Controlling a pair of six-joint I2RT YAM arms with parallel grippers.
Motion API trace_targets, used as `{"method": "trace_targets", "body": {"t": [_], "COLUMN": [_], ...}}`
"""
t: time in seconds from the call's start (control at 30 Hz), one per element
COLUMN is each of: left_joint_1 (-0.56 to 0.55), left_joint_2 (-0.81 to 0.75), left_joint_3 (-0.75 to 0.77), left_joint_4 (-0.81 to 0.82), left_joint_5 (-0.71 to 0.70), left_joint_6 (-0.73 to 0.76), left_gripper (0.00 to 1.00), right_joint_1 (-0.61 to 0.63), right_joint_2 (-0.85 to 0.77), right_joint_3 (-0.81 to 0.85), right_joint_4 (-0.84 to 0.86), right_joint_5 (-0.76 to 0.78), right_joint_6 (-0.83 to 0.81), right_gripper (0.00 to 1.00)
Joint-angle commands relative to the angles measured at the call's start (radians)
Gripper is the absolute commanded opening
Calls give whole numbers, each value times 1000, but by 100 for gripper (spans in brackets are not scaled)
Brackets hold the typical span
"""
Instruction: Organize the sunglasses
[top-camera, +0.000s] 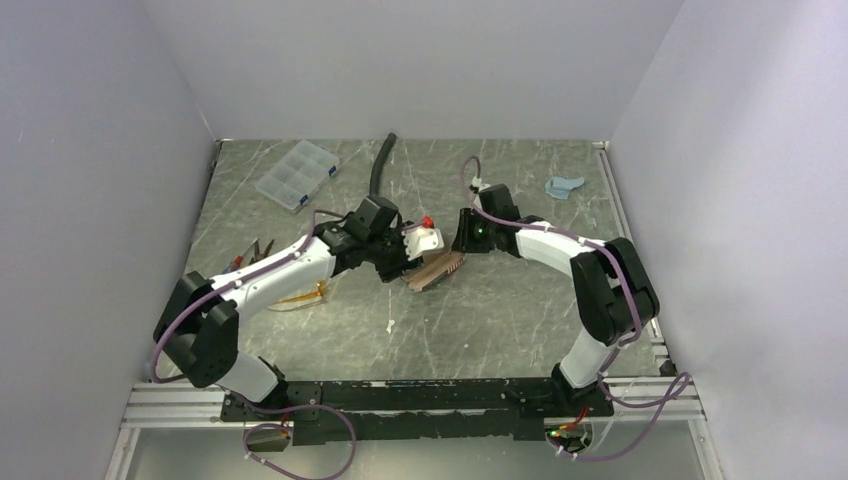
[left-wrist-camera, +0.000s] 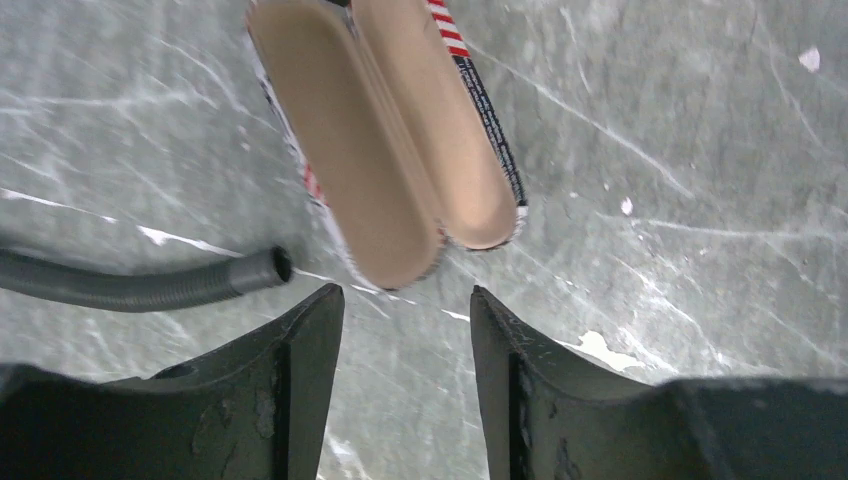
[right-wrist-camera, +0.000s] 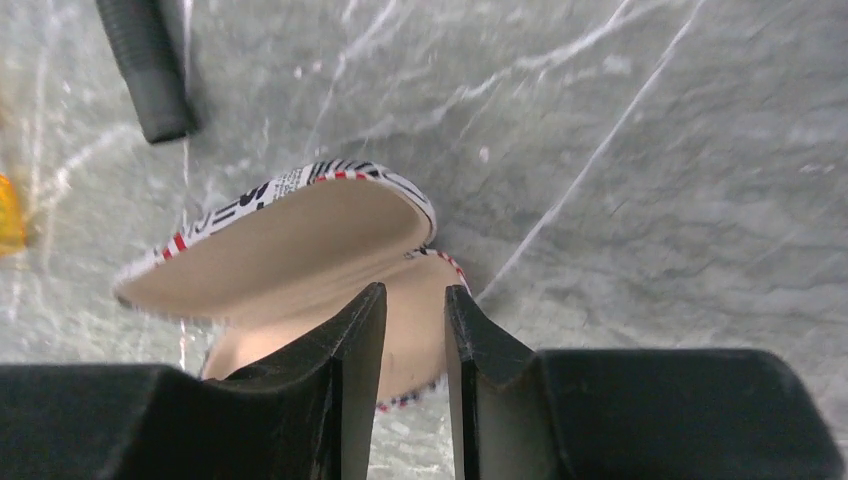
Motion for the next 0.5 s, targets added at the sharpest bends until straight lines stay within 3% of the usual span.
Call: {"method": "trace_targets", "body": {"t": [0.0,0.47], "left_joint_1": [5,66], "left_joint_2": [8,102], "left_joint_3": [-53,-79], "left_joint_4": [-44,69], "left_joint_5": [43,77], "left_joint_6": [-3,-45], "left_gripper": [53,50], "right_joint_1": [52,91], "right_joint_2": [-2,-55], "right_joint_3": [36,-16], "right_joint_4": [-62,-60], "right_joint_5": [81,109], "right_joint_6": [-47,0], "right_gripper": [31,30]}}
